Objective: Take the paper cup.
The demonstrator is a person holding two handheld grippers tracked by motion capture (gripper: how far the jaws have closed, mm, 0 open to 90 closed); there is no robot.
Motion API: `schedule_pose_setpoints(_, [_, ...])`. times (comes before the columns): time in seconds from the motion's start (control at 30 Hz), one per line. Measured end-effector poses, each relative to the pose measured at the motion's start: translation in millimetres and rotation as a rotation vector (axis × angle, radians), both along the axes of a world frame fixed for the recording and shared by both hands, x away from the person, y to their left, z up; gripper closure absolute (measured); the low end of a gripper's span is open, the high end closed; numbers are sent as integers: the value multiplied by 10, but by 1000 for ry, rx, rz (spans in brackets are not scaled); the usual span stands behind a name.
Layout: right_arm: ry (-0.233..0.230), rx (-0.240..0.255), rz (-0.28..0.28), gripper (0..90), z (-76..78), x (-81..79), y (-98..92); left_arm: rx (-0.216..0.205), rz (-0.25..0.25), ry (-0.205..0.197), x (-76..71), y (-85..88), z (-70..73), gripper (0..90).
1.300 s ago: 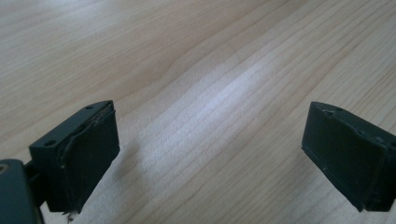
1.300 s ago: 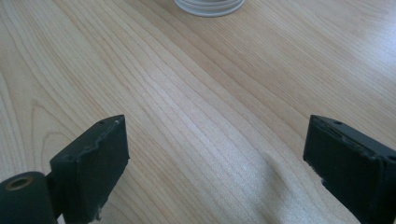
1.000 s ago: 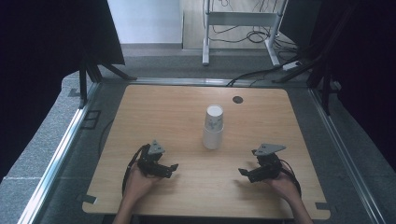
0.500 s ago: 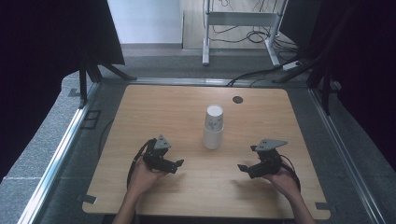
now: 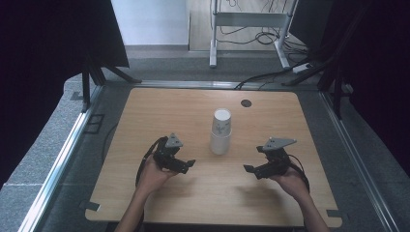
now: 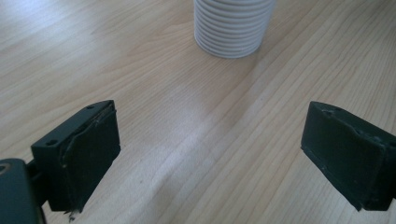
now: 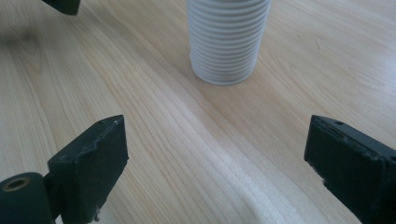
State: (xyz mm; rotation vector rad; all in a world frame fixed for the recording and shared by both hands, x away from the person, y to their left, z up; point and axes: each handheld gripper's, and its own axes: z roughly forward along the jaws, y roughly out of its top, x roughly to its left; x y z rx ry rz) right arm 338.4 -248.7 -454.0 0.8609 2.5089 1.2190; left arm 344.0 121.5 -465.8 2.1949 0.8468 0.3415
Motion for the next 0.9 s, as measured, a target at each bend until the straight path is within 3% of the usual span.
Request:
schedule_pose_setpoints(0.33, [3,16,-23,76,115,74,62,3,-34,-7,127,-121,82,42])
schedule_pose_setpoints(0.7, [-11,16,-3,67,255,145,161,10,-65,-6,263,-298,157,19])
schedule_pose_setpoints(0.9, [-12,25,7,55,331,218,231,-17,-81,10,349,-358,174,3])
